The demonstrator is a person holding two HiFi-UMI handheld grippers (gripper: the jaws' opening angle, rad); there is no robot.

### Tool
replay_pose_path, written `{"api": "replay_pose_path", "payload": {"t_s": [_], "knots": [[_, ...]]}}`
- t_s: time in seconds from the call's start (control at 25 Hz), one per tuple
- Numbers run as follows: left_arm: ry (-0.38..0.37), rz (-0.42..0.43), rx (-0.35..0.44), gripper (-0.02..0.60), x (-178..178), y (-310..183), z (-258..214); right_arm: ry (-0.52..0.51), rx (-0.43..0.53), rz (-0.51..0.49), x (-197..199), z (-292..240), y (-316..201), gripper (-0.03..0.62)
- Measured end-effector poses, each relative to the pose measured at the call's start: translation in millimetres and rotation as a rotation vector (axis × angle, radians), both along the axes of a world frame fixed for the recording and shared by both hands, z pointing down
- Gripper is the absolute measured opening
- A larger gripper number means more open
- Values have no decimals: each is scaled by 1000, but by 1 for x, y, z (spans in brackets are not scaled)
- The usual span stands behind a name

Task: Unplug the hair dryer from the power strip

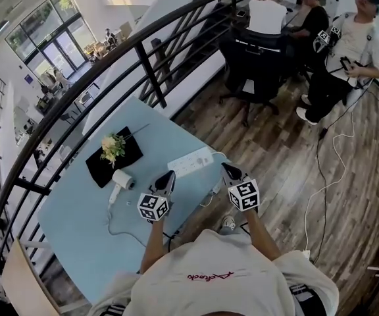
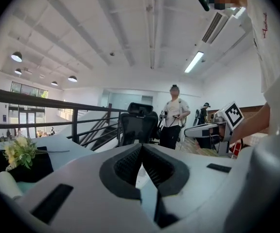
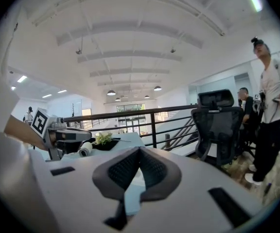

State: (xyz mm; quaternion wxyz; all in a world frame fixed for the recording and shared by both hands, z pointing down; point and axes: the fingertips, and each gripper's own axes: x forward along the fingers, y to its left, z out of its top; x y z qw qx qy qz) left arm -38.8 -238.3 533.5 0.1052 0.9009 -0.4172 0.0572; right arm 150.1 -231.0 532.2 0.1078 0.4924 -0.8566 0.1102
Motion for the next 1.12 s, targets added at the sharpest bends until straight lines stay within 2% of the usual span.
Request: {"api": "replay_pose_path", "payload": {"t_s": [0.28, 0.52, 0.84, 1.12], "knots": [[-63, -55, -46, 9, 22, -17, 21, -37, -10, -69, 24, 12, -35, 17], [-87, -84, -85, 9, 35, -23, 35, -53, -41, -96, 34, 24, -46, 17], [-98, -115, -121, 9, 14, -38, 50, -65, -86, -115, 12, 43, -53, 18], [-70, -92, -149, 9, -17, -63, 68, -51, -114, -88, -29, 54, -70, 17]]}}
